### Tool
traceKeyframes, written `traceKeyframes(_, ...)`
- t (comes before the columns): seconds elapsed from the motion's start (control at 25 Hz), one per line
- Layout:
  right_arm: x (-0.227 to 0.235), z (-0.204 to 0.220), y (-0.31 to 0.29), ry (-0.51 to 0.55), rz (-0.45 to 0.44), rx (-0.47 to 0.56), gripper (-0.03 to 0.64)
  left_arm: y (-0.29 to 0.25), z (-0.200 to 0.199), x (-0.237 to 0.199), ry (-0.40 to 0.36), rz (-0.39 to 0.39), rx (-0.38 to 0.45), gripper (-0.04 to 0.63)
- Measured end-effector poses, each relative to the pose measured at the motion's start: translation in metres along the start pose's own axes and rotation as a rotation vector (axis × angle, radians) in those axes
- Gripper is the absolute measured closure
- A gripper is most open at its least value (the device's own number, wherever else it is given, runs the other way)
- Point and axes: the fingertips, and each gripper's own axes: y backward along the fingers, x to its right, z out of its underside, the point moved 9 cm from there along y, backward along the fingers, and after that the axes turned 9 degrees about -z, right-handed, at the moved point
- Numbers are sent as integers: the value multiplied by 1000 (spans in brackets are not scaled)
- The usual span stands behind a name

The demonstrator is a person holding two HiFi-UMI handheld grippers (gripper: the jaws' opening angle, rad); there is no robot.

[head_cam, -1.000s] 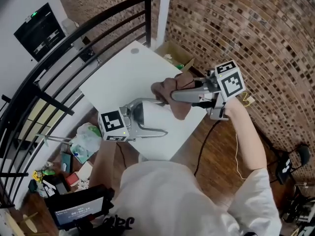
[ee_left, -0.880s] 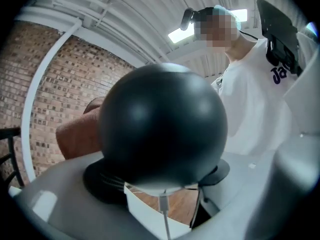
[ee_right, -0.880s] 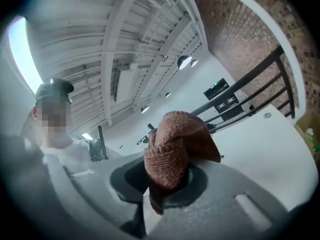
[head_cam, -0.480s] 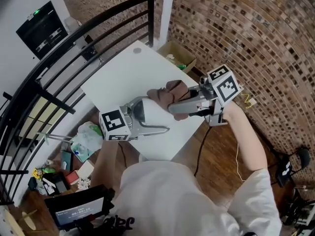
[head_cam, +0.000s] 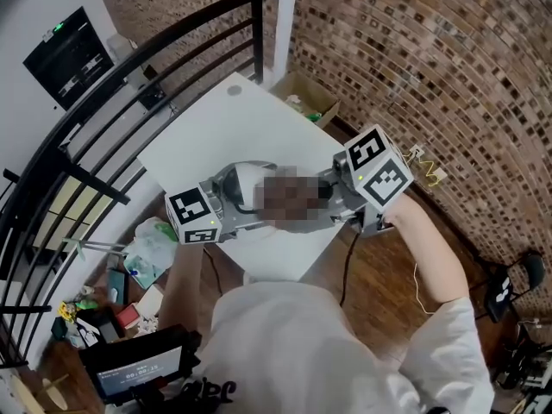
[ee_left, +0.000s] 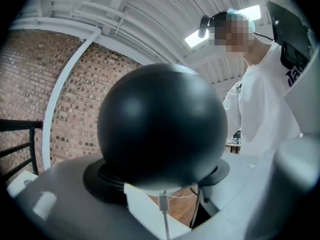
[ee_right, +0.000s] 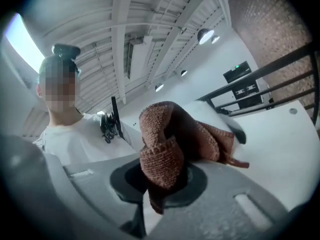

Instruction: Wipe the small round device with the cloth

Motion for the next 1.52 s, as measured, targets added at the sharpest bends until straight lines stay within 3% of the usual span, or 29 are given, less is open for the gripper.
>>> traceKeyframes(0.16,12,-14,55,-7,99,251,592,2,-8,11,-5,102,47,192)
traceKeyframes(0.24,25,-15,70,-28,159,302,592,1,-10,19,-21,147,55,192)
traceKeyframes(0.4,39,-4,60,-76,143,299,592,-7,-12,28,-32,195,55,192)
traceKeyframes(0.68,26,2,56,-61,73,296,592,-8,-6,19,9,111,56,192)
traceKeyframes(0.88,0,2,27,4,27,175,592,-5,-6,8,35,45,72,192)
traceKeyframes(1.04,-5,8,2,20,20,80,592,-1,-4,6,26,40,58,191)
traceKeyframes(1.16,-6,7,19,56,22,154,592,-1,-5,9,52,67,93,192)
traceKeyframes(1.36,12,-4,78,29,165,432,592,2,-18,18,48,167,178,192)
traceKeyframes(1.52,30,8,73,-41,128,423,592,-2,-23,27,18,214,180,192)
